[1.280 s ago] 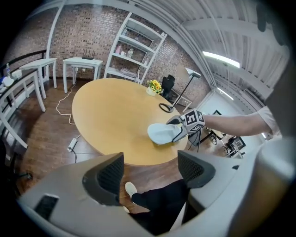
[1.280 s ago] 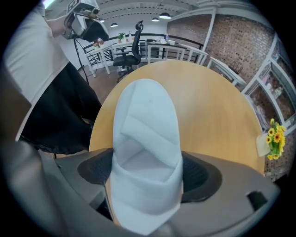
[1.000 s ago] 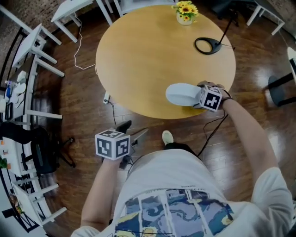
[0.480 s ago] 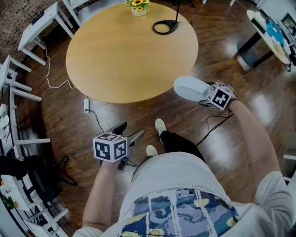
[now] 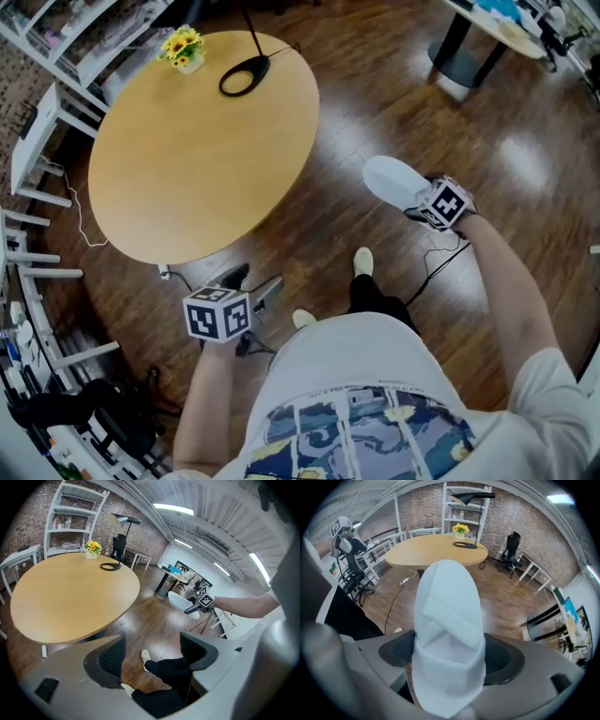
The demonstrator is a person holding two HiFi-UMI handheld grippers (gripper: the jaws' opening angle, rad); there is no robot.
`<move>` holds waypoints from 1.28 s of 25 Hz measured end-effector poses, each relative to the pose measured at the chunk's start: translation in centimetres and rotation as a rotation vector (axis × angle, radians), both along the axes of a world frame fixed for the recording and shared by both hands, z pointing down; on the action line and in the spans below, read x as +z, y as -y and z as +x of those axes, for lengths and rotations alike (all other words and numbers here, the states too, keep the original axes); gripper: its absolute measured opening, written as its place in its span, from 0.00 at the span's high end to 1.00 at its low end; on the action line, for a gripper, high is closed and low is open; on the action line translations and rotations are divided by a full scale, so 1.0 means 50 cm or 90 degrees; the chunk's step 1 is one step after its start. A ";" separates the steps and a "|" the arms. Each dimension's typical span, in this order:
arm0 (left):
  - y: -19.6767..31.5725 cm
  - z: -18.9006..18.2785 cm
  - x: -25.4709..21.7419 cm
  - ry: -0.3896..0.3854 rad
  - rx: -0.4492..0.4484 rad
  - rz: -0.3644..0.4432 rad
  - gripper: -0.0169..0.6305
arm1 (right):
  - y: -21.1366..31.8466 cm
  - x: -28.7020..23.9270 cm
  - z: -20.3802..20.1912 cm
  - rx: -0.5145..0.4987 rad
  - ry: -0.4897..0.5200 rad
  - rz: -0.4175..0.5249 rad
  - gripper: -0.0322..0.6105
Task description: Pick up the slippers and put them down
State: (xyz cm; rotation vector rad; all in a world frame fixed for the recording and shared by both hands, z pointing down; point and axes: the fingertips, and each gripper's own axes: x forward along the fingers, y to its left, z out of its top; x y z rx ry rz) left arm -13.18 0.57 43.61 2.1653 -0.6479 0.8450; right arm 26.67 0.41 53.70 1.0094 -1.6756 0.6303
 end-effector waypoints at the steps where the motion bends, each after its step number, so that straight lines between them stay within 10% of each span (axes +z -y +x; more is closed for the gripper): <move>1: 0.010 0.048 0.005 0.006 0.006 -0.005 0.41 | -0.002 0.015 0.045 0.015 0.004 -0.003 0.24; 13: 0.126 0.611 0.225 0.128 0.177 -0.055 0.41 | 0.009 0.329 0.493 0.226 0.059 -0.034 0.25; 32: 0.212 0.962 1.054 0.173 0.224 -0.147 0.41 | 0.029 1.318 0.714 0.521 0.107 -0.073 0.25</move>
